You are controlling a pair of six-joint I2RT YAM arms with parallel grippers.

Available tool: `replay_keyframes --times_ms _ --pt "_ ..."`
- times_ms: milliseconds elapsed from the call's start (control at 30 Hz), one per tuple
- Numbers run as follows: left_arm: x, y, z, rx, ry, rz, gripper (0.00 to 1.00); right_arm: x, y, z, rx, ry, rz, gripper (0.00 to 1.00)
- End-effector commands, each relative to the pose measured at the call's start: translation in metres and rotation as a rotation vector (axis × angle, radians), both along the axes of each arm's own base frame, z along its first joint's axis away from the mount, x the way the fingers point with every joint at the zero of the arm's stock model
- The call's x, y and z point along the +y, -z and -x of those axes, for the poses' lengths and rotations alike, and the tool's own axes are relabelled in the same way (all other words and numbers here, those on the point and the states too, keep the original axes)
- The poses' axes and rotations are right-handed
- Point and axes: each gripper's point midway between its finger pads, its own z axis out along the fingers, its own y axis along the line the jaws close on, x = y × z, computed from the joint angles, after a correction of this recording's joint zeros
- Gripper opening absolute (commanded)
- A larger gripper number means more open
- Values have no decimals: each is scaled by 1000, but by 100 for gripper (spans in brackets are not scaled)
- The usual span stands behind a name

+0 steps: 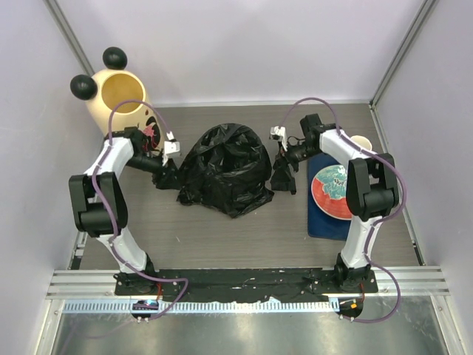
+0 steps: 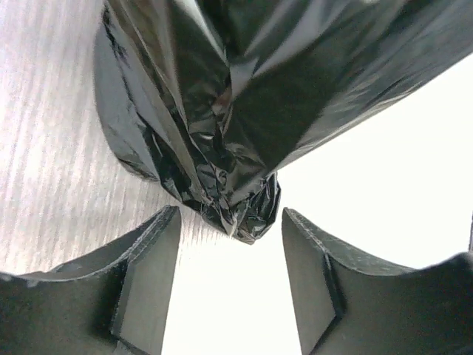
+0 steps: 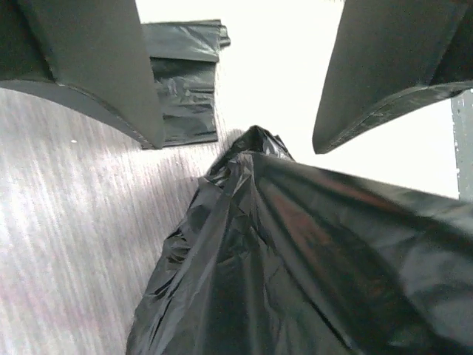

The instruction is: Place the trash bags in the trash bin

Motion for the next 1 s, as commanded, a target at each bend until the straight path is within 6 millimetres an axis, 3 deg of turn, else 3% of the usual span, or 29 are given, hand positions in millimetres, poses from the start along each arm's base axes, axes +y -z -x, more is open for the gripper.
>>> replay_keyframes --times_ms 0,167,200,267,367,400,500,533,567,633,733,967 --pt "-7 -65 -1 -125 -4 78 62 -1 -72 -1 -137 -15 -51 90" --pt "-21 -97 -16 -154 -77 165 73 21 -116 -9 -209 5 -144 91" --pt "-23 -101 -27 -202 -78 170 74 28 -119 -10 -222 -3 -152 91" --pt "-36 -102 -31 -219 -54 172 74 38 -124 -19 -261 1 -169 91" --pt "-43 -97 -40 -230 -47 167 71 47 -121 -28 -277 -6 -170 79" --pt "-54 -91 -38 -211 -18 165 69 48 -119 -28 -273 -10 -165 74" --pt "-57 -80 -43 -191 -26 169 51 45 -104 -26 -252 -31 -141 42" --pt "-55 -69 -45 -157 -51 154 39 45 -94 -25 -237 -31 -136 16" --pt "-53 -59 -47 -156 -54 144 33 45 -84 -25 -217 -30 -129 2" --pt "-51 -40 -47 -129 -57 116 18 44 -68 -25 -167 -11 -112 1" --pt "-47 -24 -43 -89 -57 90 3 37 -47 -23 -113 13 -85 1" --pt "-36 3 -28 -42 -10 7 0 19 -16 -19 -47 50 -36 1"
